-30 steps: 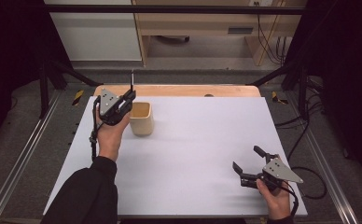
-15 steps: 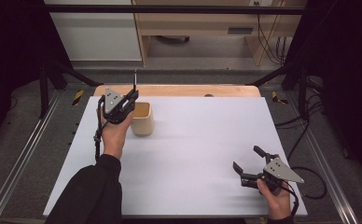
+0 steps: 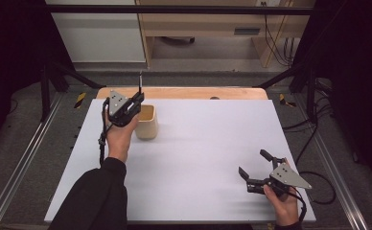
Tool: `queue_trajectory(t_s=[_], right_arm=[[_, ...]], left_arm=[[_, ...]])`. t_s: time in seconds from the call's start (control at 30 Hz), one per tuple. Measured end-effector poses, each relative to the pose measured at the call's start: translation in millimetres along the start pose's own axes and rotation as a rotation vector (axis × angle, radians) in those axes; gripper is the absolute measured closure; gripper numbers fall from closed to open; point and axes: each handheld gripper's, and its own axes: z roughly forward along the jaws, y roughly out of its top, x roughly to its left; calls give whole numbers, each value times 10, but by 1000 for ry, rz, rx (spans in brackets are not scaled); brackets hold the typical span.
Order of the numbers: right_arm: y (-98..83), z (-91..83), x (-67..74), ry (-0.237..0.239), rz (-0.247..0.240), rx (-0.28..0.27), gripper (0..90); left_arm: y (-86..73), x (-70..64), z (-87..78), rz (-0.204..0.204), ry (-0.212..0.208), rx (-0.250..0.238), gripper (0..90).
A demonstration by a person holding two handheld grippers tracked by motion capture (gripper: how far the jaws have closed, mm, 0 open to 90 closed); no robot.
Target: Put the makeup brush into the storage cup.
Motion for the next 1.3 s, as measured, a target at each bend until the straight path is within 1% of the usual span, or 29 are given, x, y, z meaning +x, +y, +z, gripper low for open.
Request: queue_trajectory(t_s=[0.1, 0.33, 0.7, 0.8, 0.93, 1.03, 1.07, 1.3], right_arm=[[-2, 2, -5, 2, -3, 1, 30], [-8, 8, -3, 3, -5, 10, 31], [-10, 9, -3, 3, -7, 11, 31], [-10, 10, -1, 3, -6, 12, 31], [-10, 9, -5, 1, -8, 15, 32], [-12, 4, -11, -3, -3, 18, 32], [-12, 4, -11, -4, -3, 18, 32], [-14, 9, -10, 0, -7, 20, 32]], left_arm=[[-9, 7, 8, -2, 1, 4, 834], [-21, 13, 31, -29, 1, -8, 834], [-36, -1, 43, -48, 4, -12, 834], [-43, -7, 44, -60, 7, -15, 835], [-58, -4, 41, -65, 11, -17, 835], [-83, 5, 40, -60, 11, -9, 835], [-94, 8, 38, -66, 12, -9, 835], [-171, 7, 45, -62, 8, 7, 835]])
